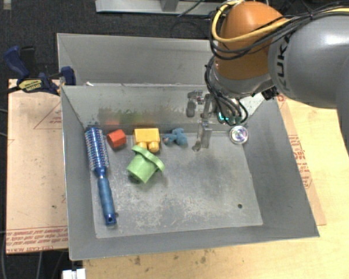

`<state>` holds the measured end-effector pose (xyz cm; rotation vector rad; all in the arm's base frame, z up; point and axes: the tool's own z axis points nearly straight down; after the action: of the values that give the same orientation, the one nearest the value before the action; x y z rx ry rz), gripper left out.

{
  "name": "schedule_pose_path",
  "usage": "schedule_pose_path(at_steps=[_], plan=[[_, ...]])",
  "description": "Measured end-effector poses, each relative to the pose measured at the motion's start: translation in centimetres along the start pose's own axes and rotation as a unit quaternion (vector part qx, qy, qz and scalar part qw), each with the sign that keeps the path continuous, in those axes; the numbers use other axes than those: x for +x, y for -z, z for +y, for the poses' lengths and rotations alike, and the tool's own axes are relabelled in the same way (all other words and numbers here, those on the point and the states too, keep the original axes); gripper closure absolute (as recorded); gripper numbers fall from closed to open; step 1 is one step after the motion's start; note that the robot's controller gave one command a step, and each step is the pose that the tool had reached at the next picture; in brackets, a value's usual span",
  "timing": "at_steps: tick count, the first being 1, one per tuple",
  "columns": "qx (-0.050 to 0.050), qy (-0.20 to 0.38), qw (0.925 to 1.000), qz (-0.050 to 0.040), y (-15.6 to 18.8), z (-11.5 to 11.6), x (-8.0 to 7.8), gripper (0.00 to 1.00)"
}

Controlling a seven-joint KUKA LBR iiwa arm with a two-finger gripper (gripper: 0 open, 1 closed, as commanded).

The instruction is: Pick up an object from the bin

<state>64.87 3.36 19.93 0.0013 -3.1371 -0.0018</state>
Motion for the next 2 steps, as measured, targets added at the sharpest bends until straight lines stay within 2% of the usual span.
schedule_pose_path(at_steps=[1, 2], plan=[[-0.001, -0.022, 0.9997, -0.0027, -13.26, 0.03, 0.35, 0.00], [-0.001, -0.023, 0.9997, -0.0057, -12.69, 0.06, 0.14, 1.00]])
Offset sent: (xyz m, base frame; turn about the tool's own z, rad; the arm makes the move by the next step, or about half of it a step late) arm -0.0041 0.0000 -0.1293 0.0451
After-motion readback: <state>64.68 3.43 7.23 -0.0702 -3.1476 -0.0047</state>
